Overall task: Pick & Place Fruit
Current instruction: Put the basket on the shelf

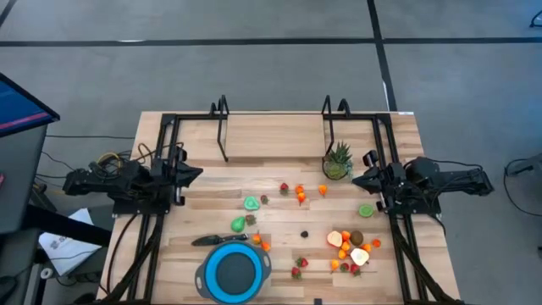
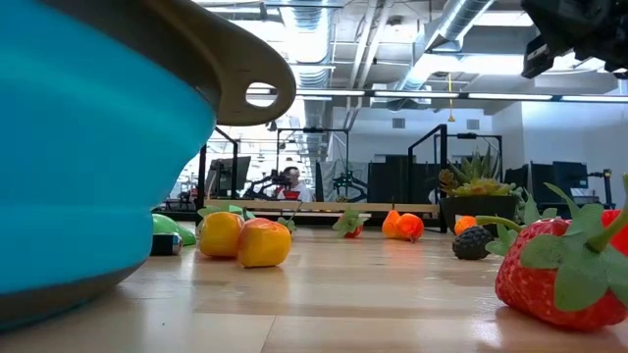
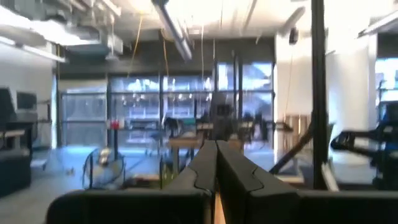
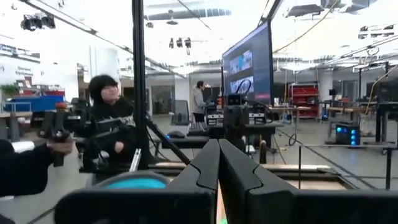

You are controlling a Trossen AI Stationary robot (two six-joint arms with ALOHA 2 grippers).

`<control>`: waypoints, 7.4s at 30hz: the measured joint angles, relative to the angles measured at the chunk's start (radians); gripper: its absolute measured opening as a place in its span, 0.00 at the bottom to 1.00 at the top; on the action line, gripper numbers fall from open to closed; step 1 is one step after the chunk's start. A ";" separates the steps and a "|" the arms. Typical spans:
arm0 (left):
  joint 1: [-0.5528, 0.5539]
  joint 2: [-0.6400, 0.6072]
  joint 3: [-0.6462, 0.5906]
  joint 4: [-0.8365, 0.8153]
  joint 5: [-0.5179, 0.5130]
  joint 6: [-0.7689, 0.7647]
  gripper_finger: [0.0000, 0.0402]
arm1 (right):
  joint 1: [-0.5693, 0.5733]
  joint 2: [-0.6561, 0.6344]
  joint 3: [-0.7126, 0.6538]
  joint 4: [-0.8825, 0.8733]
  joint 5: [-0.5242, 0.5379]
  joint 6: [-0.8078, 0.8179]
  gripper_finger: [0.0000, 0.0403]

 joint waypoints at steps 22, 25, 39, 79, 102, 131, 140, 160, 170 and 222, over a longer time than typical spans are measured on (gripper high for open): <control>-0.082 0.686 0.224 0.101 0.102 -0.049 0.00 | 0.000 0.000 0.000 0.005 0.001 0.123 0.00; -0.113 0.784 0.264 0.134 0.144 -0.051 0.00 | 0.000 0.000 0.000 0.005 0.001 0.151 0.00; -0.377 1.021 0.469 0.171 -0.102 -0.051 0.00 | 0.000 0.000 0.000 0.015 0.001 0.153 0.00; -0.730 1.428 0.853 0.169 -0.388 -0.079 0.00 | 0.000 0.000 0.000 0.012 0.001 0.153 0.00; -0.820 1.451 0.875 -0.138 -0.419 -0.344 0.00 | 0.000 0.000 0.000 0.000 0.001 0.156 0.00; -0.869 1.407 1.046 -0.578 -0.392 -0.492 0.00 | -0.003 0.000 0.000 -0.016 0.002 0.223 0.00; -0.869 1.408 1.048 -0.788 -0.339 -0.706 0.00 | -0.003 0.000 0.000 -0.070 0.014 0.282 0.00; -0.874 1.632 1.190 -0.577 -0.237 -0.768 0.00 | 0.007 0.000 0.000 -0.176 0.134 0.328 0.00; -0.900 1.695 1.317 -0.784 -0.228 -0.759 0.00 | 0.011 0.000 0.000 -0.176 0.131 0.328 0.00; -0.855 1.695 1.044 -0.708 0.049 -0.900 0.37 | 0.011 0.000 0.000 -0.177 0.130 0.327 0.00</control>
